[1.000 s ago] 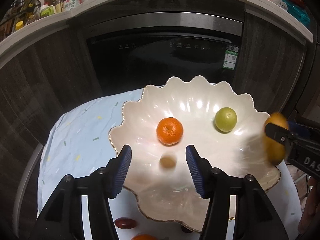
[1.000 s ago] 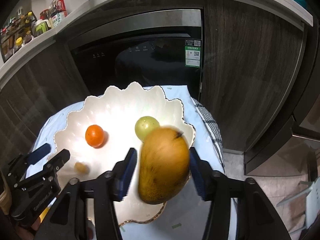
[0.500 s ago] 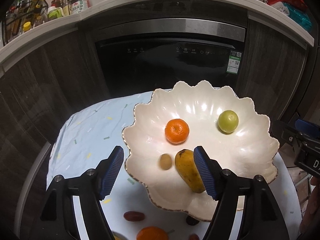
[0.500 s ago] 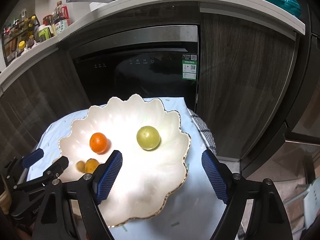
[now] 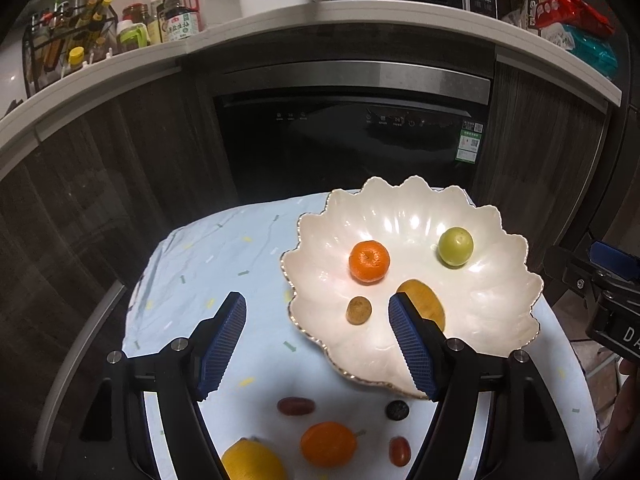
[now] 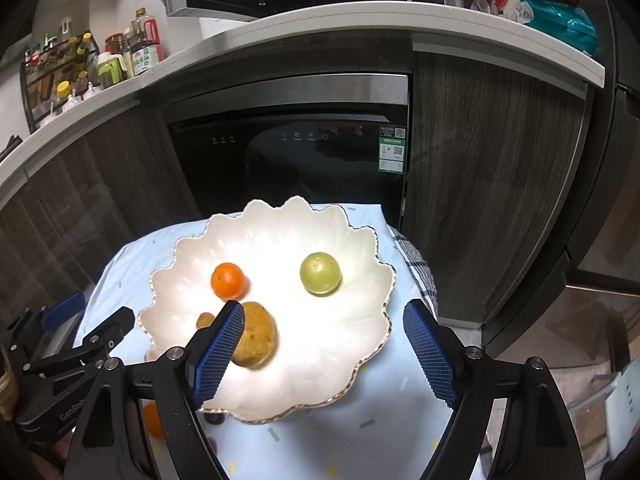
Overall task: Organize fruits
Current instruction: 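Withdraw both open tools from the bowl toward the remaining fruits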
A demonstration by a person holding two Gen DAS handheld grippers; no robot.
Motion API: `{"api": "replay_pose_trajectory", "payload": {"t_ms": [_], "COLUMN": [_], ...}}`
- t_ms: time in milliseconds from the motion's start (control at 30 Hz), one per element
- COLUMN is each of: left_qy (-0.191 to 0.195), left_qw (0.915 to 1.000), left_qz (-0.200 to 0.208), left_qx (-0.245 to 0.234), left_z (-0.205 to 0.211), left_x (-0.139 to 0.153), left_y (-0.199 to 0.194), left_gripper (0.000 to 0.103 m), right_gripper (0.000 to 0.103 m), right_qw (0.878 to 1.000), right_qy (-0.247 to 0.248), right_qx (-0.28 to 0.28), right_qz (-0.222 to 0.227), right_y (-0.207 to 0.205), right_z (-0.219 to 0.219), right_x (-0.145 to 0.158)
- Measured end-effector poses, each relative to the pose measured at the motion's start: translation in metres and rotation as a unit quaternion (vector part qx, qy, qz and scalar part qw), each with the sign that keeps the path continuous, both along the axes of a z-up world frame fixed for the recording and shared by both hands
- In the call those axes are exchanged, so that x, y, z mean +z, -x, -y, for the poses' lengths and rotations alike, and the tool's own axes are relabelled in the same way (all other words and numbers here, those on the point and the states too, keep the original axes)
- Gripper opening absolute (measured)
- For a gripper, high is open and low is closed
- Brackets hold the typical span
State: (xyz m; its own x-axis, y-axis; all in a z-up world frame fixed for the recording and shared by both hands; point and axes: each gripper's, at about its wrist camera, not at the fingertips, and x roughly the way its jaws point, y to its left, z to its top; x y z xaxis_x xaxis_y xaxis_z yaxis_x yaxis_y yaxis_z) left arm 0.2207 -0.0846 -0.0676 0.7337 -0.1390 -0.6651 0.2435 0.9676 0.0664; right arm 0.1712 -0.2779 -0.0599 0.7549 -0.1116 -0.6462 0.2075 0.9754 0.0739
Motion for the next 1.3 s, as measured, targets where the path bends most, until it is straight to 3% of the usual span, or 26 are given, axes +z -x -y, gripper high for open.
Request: {"api": "replay_pose_trajectory", "payload": {"t_ms": [767,1300], "left_qy": [0.009,0.005], "left_qw": [0.9997,0.9995], "left_qz": [0.015,0.008], "left_qx": [0.018,0.029], "left_z": [-0.041,-0.067], "left_x": [0.016,0.005], "left_y": [0.040,0.062], "left_gripper": [0.073,0.073], "right_gripper": [0.082,0.082], "right_qw": [0.999,0.998], "right_qy": [0.019,0.030], "right_qx": [0.025,0.055], "right_qz": [0.019,0.011], "right_y": [0.035,0.050], "right_z": [-0.042,-0.070], "right_x": [0.020,0.010]}}
